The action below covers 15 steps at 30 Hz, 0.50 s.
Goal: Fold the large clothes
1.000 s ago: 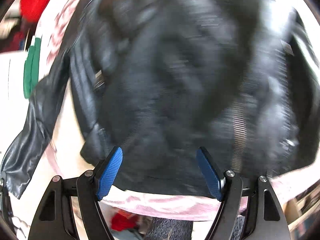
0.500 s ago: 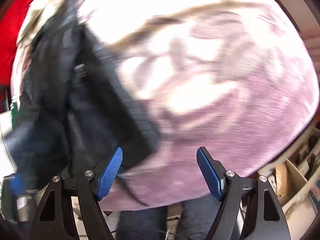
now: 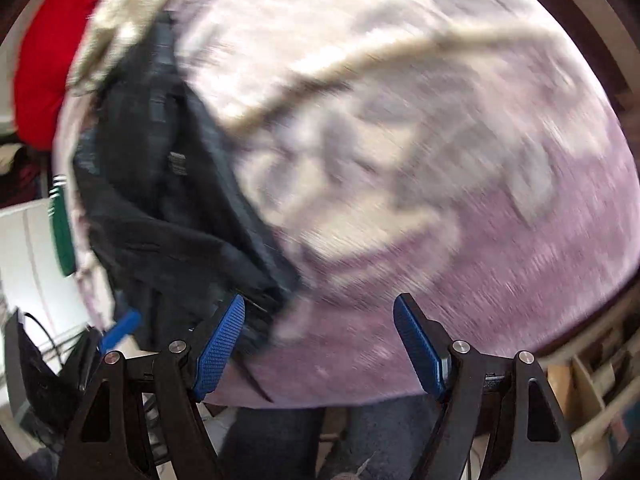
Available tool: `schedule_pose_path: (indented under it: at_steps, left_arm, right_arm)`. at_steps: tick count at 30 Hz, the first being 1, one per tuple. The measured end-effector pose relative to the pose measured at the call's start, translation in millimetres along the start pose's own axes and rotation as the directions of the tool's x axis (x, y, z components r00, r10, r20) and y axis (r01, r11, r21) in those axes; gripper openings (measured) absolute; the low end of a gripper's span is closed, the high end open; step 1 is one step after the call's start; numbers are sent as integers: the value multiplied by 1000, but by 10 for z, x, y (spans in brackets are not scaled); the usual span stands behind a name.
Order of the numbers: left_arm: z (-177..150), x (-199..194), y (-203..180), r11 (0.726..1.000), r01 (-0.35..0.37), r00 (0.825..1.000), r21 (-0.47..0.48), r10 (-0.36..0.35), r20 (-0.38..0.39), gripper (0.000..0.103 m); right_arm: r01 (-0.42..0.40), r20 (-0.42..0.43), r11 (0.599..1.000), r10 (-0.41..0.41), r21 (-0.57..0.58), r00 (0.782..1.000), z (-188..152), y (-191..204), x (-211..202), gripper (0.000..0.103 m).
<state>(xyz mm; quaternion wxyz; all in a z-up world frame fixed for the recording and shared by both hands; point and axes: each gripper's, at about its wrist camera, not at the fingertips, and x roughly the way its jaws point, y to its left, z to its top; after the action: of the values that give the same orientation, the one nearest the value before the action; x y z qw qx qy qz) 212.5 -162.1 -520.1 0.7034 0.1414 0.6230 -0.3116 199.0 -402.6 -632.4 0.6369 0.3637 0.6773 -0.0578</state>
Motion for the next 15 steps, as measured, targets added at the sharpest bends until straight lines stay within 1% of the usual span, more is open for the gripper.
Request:
schedule_pose_path:
  at_steps: [1,2,3,4,5,6,8,9,10,12,13,14,15]
  left_arm:
    - [23,-68,264,997,-27,1000,-68,28,9,80]
    - [56,-124,610,986,-60,998,-156,64,15,80]
    - [107,-144,1050,959,-95,995,-267,103,17,80]
    - [133,-145,1413,926,-119,991,-358,134,17,80]
    - [178,-122,1758,887,-132,987,-442,157,19,80]
    - [246,-60,2148,840,-125,987,-528,160,21,80]
    - [419,87,2616,796,-93,990,-599,139,31,80]
    - [550,189,2796,792,-90,990,-604,136,31,79]
    - [636,246,2868,798,-85,991,-597,130,33,78]
    - [874,422,2943,833,-90,992,-545,124,27,78]
    - [1014,522,2936,864,-91,993,-496,117,22,76]
    - [1089,579,2924,885,-85,994,-457,109,26,67]
    - [1169,662,2866,908,-90,994,-409,108,22,38]
  right_arm:
    - [-21,1,1000,21,-20,1000,56,124,8,79]
    - [-50,-4,998,50,-46,999,137,267,29,79]
    - [-76,-14,995,76,-70,997,213,411,77,79]
    - [-90,-22,992,89,-85,996,251,553,136,79]
    - [-99,-30,990,96,-102,995,318,696,222,79]
    - [-103,-35,987,99,-121,994,375,832,319,79]
    - [-92,-37,985,88,-149,995,425,1049,466,79]
    - [-82,-36,985,77,-154,996,464,1143,526,79]
    - [-78,-35,985,74,-153,997,503,1207,598,79]
    - [-83,-33,987,79,-138,996,556,1275,685,79]
    - [-84,-30,988,81,-126,996,573,1296,702,79]
    - [-86,-27,989,84,-118,996,564,1298,742,79]
    - [-85,-25,990,83,-108,996,553,1311,762,79]
